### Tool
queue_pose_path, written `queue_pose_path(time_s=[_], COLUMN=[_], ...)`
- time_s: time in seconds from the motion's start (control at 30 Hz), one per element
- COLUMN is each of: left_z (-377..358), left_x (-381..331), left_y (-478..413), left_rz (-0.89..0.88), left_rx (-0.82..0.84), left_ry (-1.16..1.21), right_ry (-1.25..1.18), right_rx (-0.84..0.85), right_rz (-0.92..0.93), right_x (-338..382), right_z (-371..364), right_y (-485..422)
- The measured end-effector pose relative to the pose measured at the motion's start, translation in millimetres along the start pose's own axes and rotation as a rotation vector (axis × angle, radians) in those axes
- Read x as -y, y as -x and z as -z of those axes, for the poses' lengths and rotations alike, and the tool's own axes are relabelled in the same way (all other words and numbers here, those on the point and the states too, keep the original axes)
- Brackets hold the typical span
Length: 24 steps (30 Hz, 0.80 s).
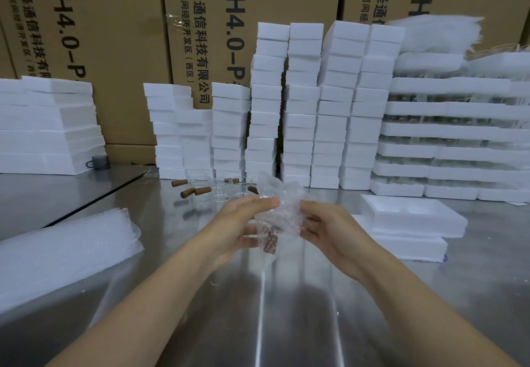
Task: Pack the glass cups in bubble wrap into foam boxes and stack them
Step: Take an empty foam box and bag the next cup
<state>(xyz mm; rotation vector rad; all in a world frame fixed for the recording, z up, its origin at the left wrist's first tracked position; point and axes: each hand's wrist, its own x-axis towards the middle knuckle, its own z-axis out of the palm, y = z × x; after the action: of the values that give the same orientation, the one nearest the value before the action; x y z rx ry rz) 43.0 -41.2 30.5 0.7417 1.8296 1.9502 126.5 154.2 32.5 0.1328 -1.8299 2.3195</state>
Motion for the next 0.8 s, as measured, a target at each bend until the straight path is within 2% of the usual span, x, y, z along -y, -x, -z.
queue_pose_path(time_s=[0.1, 0.23, 0.33, 0.43, 0.57, 0.63, 0.73, 0.8], left_z=[-1.0, 2.2, -1.7, -3.3, 1.3, -0.4, -8.4, -8.9], left_x=[-1.6, -4.9, -7.5, -5.9, -3.8, -2.0, 0.4, -0.6], left_y=[2.7, 5.3, 6.9, 2.8, 0.4, 0.7, 4.6, 7.7], left_rz=[-0.054, -0.103, -0.125, -0.109, -0.059, -0.057, -0.083, -0.076], left_rx=[-0.006, 0.013, -0.024, -0.175, -0.276, -0.244, -0.091, -0.023], left_ry=[-0.079, -0.153, -0.126, -0.005, 0.186, 0.205, 0.048, -0.008], right_ry=[0.275, 0.309, 0.285, 0.380, 0.356, 0.383, 0.437, 0.423], right_rx=[0.027, 0.111, -0.138, -0.413, -0.518, -0.400, 0.003, 0.043], right_rz=[0.024, 0.036, 0.100, 0.177, 0.280, 0.252, 0.091, 0.023], right_x=[0.8, 4.4, 3.7, 4.4, 6.8, 5.7, -2.4, -0.8], right_z=[-2.9, -4.4, -10.7, -13.8, -17.3, -23.2, -34.0, -31.2], right_y=[5.0, 9.9, 8.2, 6.4, 11.5, 14.0, 16.3, 16.7])
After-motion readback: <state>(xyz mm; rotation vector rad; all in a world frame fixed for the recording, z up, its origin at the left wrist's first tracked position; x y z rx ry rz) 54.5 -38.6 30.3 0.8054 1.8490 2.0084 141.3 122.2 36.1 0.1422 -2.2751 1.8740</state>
